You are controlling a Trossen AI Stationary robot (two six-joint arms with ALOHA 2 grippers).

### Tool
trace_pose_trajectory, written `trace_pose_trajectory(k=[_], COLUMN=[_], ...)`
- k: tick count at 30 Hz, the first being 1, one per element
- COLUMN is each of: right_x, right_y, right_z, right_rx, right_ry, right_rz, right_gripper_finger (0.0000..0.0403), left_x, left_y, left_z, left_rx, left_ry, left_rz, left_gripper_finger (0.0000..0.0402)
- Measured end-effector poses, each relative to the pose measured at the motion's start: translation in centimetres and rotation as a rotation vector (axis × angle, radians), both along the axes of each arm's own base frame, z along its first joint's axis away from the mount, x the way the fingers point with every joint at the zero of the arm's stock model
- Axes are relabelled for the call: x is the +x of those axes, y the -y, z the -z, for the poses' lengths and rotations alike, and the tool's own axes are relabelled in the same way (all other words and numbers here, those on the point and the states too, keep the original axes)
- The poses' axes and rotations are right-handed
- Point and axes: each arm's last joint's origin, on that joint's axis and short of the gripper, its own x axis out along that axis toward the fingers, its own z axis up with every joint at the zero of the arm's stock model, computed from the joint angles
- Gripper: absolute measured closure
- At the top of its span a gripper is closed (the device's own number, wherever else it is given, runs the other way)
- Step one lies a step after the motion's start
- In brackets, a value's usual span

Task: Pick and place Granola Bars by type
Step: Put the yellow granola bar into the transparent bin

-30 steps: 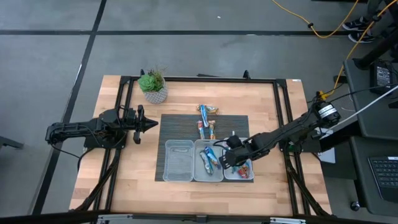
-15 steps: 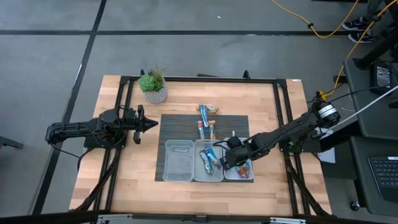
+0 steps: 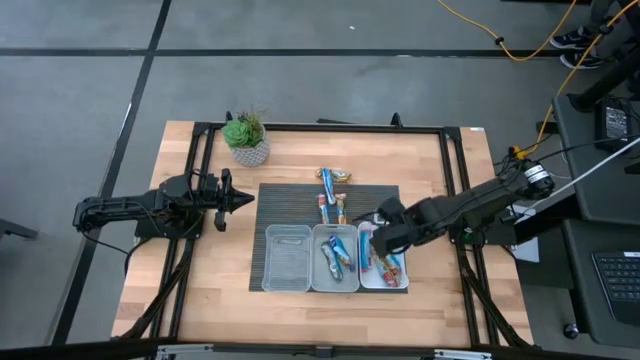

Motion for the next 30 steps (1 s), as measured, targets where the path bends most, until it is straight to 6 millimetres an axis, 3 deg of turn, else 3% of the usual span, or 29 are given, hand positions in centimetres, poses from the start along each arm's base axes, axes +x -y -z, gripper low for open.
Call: trace_pose_trajectory(k=[7, 12, 22, 30], right_x=[2.0, 3.2, 4.4, 4.0], right_y=[4.0, 7.0, 14.5, 19.1], right_z=[-5.1, -7.2, -6.4, -4.9], right_rx=[-0.113, -0.208, -0.245, -0.292], right_ry=[0.081, 0.135, 0.163, 0.196], right_rz=[-0.236, -0.386, -0.654, -0.702], right_gripper_finger=[0.0156, 0.0156, 0.0156, 0.0156], left_x=[0.0, 0.0, 0.0, 0.0], left_y=[0.0, 0.0, 0.0, 0.0], left_z=[0.0, 0.0, 0.0, 0.0], left_rx=[0.0, 0.0, 0.0, 0.0], left_ry=[0.001, 0.0, 0.001, 0.0], left_rz=[-0.001, -0.001, -0.001, -0.001], left_gripper_finger=[0.0395, 0.0395, 0.0395, 0.0395])
